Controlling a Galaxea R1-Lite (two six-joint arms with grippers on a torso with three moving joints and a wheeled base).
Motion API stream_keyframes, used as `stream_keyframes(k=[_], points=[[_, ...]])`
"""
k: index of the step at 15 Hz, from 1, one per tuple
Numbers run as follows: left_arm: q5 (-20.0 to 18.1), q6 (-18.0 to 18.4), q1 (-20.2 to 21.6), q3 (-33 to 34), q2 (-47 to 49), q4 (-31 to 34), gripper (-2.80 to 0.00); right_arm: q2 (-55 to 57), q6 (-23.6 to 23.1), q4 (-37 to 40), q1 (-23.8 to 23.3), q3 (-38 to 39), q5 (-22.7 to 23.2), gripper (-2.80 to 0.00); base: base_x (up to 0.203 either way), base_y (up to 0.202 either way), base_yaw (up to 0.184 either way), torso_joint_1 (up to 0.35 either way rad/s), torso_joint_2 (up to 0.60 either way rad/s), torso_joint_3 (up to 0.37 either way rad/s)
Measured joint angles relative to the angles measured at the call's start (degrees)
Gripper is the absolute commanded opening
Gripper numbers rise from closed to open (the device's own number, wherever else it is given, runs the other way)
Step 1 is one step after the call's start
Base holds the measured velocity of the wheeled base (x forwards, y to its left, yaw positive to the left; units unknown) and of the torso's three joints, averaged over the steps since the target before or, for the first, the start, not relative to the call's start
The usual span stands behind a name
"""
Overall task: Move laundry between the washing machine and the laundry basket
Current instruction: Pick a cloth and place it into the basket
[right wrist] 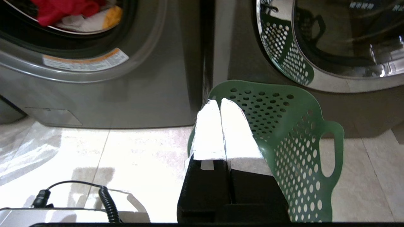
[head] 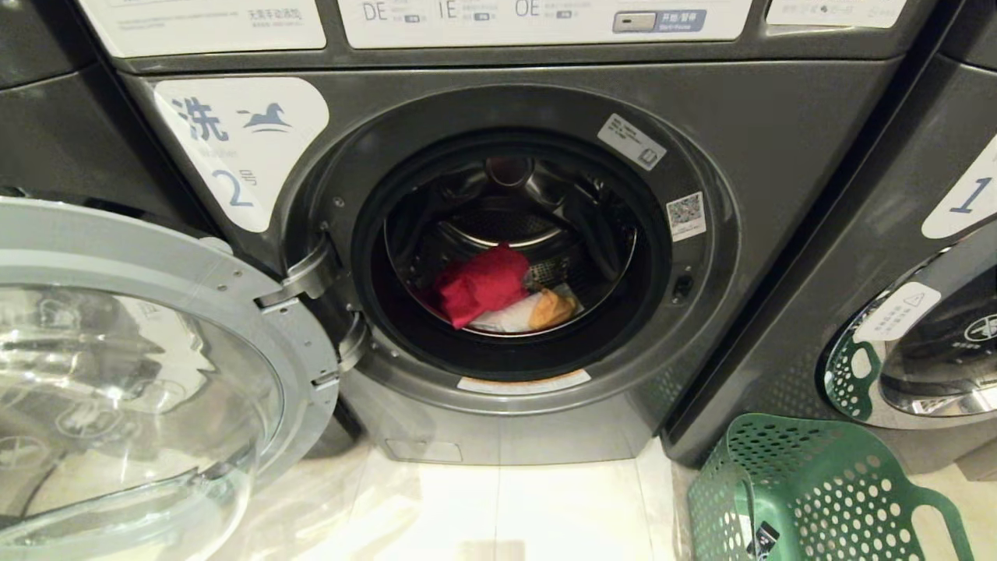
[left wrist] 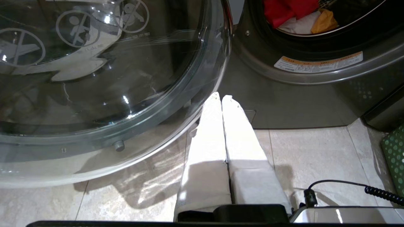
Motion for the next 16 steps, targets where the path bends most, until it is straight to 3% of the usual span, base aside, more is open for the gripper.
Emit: stream_keyframes(k=[11,16], points=[[0.00,-0.16,0.00,0.00,0.00,0.02,-2.80,0.00,0.14,-0.12,0.00,0.00,-0.28,-2.80,0.000,0.000,0.000,0.005,0.00,-0.163],[0.00,-0.11,0.00,0.00,0.00,0.07,-2.80,0.17,-7.81,0.54,0.00,-3.45,2.72,-2.80,0.000,0.000,0.000,0.000,0.00,0.000]])
